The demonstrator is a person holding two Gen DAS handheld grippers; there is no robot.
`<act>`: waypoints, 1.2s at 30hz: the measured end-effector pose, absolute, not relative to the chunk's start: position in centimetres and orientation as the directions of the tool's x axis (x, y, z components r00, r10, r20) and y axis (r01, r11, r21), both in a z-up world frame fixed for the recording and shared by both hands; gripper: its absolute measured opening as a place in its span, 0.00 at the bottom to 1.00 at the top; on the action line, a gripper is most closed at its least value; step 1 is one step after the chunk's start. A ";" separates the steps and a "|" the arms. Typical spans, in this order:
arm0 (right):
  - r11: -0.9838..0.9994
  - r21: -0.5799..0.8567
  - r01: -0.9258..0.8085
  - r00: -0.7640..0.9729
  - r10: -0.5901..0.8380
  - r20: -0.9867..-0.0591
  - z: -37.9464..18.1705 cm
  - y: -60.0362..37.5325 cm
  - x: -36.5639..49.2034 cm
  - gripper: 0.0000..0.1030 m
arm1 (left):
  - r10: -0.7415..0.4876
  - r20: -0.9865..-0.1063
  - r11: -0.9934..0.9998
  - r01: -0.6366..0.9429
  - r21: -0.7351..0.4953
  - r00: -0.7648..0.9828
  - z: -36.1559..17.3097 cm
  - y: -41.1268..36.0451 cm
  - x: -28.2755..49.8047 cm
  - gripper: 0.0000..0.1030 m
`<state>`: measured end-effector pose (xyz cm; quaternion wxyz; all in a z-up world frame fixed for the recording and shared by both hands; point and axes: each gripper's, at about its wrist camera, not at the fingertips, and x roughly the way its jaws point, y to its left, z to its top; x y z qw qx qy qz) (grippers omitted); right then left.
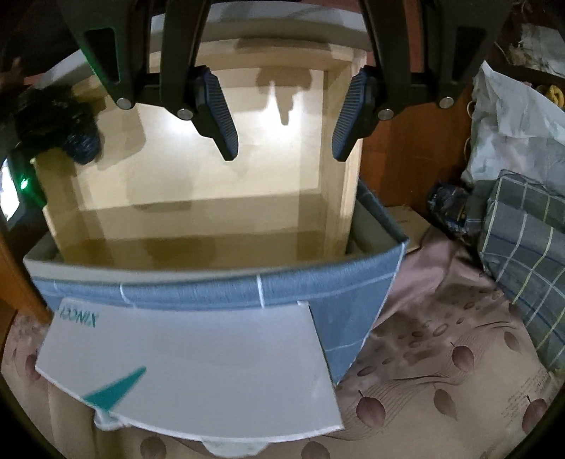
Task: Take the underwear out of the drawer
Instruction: 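Carry the navy floral underwear into the shoe box and open the right tool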
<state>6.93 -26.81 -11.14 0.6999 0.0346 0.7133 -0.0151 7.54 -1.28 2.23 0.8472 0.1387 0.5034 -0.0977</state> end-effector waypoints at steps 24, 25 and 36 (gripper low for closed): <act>0.999 -0.028 0.037 0.260 -0.037 -0.965 -3.1 -23.3 4.5 0.30 | -0.057 -0.887 0.987 0.161 0.020 0.458 -1.0 1.5 7.1 0.55; 0.999 -0.018 0.051 0.291 -0.032 -0.956 -2.1 -23.4 4.3 0.30 | -0.057 -0.887 0.987 0.159 0.019 0.459 -1.1 1.7 7.2 0.55; 0.997 0.033 0.065 0.573 -0.010 -0.820 12.3 -25.0 5.1 0.30 | -0.061 -0.884 0.990 0.142 0.006 0.464 -0.9 2.1 7.1 0.55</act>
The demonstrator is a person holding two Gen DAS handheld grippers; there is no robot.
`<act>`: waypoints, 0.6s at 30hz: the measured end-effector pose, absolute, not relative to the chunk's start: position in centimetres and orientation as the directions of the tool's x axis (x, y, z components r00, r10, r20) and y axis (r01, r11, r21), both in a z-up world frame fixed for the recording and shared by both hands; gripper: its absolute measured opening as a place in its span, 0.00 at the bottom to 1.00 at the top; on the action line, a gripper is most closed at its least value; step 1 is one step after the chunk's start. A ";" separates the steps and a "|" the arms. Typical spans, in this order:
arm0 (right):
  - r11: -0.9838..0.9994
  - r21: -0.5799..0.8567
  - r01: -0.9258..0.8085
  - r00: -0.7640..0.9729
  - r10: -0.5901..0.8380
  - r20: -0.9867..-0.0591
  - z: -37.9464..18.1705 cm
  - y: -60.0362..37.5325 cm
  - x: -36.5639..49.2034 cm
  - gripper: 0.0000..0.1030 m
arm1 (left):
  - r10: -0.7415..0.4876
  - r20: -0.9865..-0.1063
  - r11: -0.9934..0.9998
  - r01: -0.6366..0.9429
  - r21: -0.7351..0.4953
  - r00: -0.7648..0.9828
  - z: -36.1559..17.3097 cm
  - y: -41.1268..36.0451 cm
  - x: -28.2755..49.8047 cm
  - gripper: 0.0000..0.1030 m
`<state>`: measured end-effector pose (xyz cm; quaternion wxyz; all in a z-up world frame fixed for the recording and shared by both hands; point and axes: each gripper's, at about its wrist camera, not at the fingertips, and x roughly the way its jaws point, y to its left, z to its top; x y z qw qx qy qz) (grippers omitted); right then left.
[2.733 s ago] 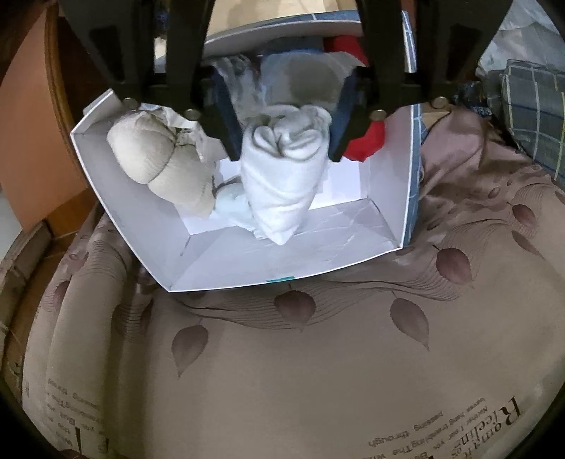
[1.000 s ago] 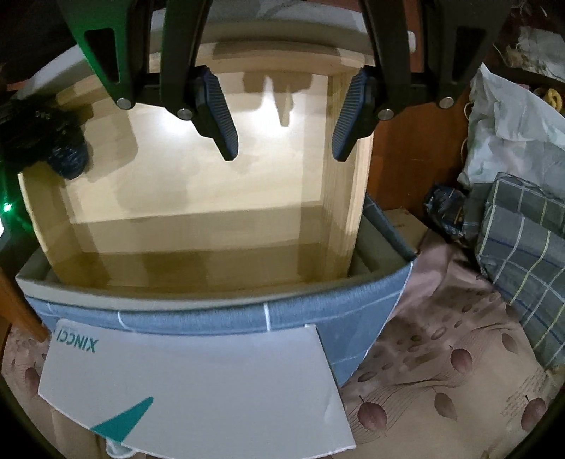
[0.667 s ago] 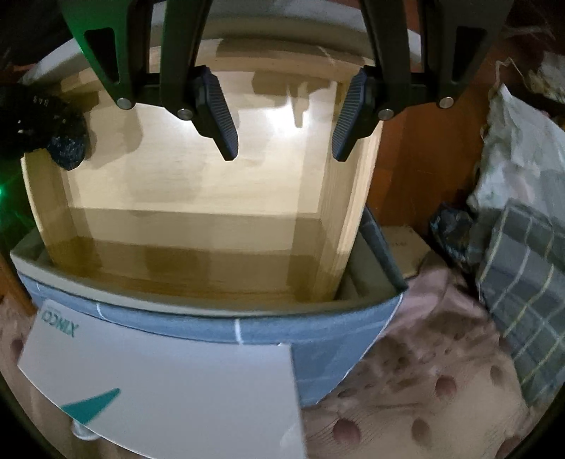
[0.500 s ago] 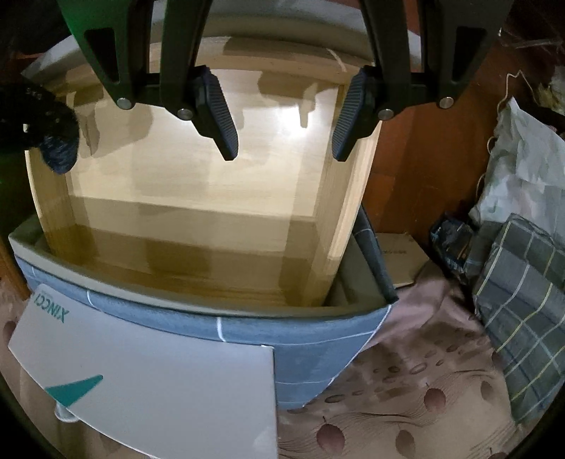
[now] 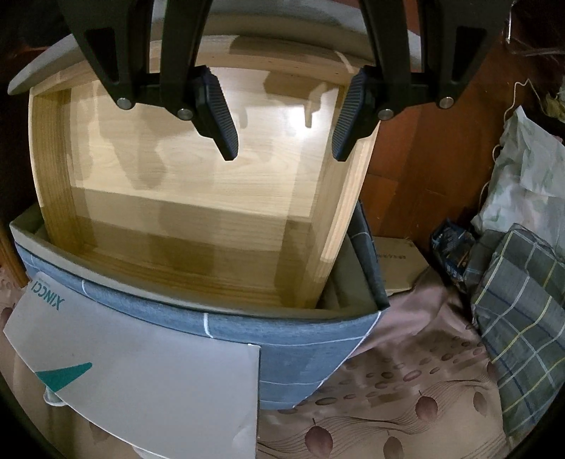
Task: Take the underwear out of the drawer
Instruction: 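Carry the navy floral underwear into the shoe box and open the right tool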
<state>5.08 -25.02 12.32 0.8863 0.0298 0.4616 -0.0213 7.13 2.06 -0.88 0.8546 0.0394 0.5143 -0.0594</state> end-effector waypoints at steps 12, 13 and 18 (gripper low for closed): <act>0.991 0.094 0.095 0.660 0.008 -0.751 20.1 -25.7 12.8 0.30 | -0.060 -0.879 0.990 0.139 0.007 0.473 -0.8 2.1 7.0 0.55; 0.991 0.095 0.099 0.660 0.006 -0.751 20.3 -25.7 13.7 0.30 | -0.058 -0.878 0.990 0.137 0.009 0.475 -0.8 2.1 7.0 0.55; 0.990 0.078 0.114 0.636 -0.012 -0.771 19.7 -25.9 17.3 0.31 | -0.054 -0.876 0.990 0.143 0.017 0.479 -0.8 2.0 6.9 0.55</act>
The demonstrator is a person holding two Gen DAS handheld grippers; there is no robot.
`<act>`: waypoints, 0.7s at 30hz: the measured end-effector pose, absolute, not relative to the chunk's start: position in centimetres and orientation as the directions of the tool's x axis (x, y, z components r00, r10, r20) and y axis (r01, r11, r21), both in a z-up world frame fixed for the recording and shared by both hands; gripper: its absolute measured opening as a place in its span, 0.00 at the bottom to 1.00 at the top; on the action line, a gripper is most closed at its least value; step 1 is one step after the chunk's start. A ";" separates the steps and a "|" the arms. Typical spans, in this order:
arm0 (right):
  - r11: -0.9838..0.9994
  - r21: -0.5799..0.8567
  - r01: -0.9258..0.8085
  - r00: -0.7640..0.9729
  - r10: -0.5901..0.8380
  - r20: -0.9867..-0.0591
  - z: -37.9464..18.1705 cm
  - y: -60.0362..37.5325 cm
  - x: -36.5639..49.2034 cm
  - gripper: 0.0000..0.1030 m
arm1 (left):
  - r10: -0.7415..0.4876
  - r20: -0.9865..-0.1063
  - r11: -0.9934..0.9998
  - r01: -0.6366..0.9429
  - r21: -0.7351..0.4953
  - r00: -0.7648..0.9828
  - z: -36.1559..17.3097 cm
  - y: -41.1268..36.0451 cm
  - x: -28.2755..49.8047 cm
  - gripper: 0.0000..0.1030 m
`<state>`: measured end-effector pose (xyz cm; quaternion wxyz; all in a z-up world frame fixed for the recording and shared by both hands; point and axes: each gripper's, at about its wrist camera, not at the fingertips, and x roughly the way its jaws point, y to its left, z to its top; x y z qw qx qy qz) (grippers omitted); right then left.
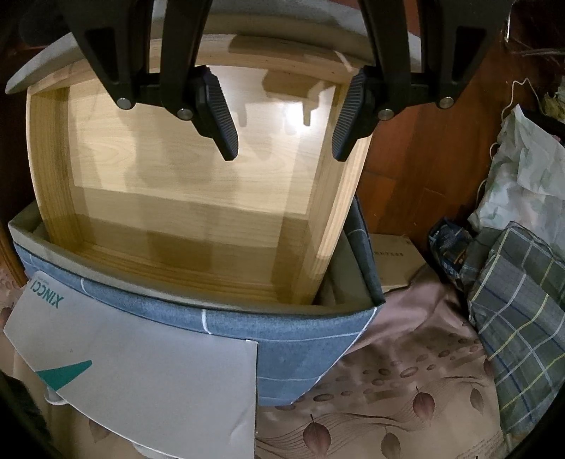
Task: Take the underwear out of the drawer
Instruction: 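Carry the navy floral underwear into the shoe box and open the right tool, then move the right tool back over the empty drawer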
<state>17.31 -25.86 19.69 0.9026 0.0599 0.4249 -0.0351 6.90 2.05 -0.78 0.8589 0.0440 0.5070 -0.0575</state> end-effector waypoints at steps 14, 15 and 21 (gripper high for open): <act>0.976 0.065 0.209 0.511 -0.052 -0.858 11.9 -26.4 24.0 0.40 | -0.059 -0.874 0.988 0.154 0.018 0.483 -0.7 2.1 6.9 0.55; 0.976 0.060 0.207 0.510 -0.055 -0.858 11.6 -26.4 24.2 0.42 | -0.057 -0.873 0.988 0.155 0.021 0.484 -0.7 2.1 6.9 0.55; 0.977 0.040 0.208 0.522 -0.077 -0.850 11.3 -26.1 24.0 0.73 | -0.058 -0.874 0.987 0.158 0.022 0.482 -0.8 2.0 7.1 0.55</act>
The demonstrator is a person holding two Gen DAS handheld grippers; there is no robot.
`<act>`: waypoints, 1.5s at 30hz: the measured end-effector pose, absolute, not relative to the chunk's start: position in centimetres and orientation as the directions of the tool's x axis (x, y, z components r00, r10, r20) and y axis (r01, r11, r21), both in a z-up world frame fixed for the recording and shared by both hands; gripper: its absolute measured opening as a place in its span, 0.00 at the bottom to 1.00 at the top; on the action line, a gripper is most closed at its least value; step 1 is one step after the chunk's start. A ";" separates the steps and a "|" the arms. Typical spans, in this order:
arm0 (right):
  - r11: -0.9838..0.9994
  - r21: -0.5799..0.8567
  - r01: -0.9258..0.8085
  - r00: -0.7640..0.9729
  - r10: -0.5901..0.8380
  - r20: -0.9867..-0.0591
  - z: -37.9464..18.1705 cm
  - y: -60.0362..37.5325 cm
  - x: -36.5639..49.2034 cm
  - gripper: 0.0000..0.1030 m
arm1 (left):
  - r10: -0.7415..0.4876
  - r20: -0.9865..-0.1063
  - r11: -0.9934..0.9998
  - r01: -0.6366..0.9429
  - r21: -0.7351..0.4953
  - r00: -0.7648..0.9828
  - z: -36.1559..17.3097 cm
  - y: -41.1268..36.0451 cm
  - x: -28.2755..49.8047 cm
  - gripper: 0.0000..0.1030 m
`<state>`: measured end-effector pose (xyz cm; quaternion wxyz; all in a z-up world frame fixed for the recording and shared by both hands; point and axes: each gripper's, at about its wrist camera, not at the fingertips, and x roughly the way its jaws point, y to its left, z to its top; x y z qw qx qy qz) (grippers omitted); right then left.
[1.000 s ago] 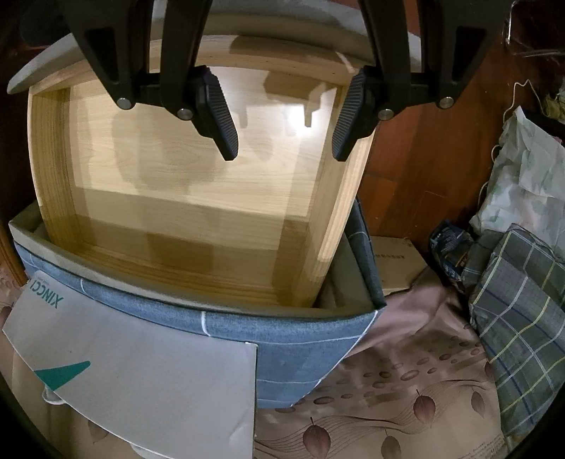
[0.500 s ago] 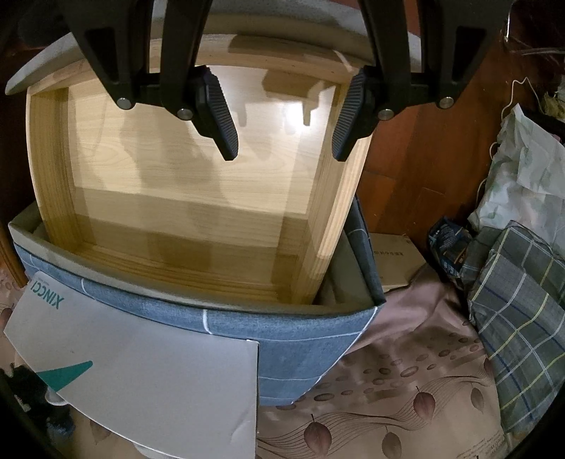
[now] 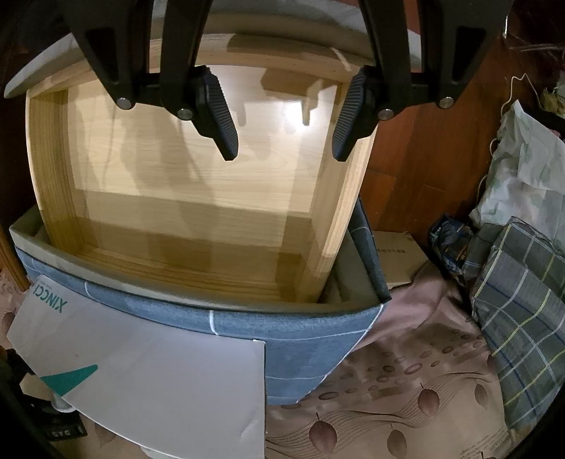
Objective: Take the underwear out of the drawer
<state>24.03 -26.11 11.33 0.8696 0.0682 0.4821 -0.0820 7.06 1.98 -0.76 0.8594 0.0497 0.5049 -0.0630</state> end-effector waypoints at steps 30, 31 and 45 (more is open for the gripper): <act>0.990 0.070 0.125 0.522 -0.006 -0.853 2.2 -21.5 1.2 0.92 | -0.035 -0.858 0.980 0.188 0.072 0.512 -0.1 0.6 5.0 0.55; 0.991 0.063 0.122 0.521 -0.010 -0.854 1.8 -21.3 1.0 0.92 | -0.033 -0.857 0.979 0.189 0.076 0.514 0.0 0.6 4.9 0.55; 0.983 0.112 0.145 0.506 0.024 -0.862 0.0 -21.6 0.0 0.92 | -0.037 -0.851 0.973 0.212 0.088 0.523 0.0 0.1 3.6 0.55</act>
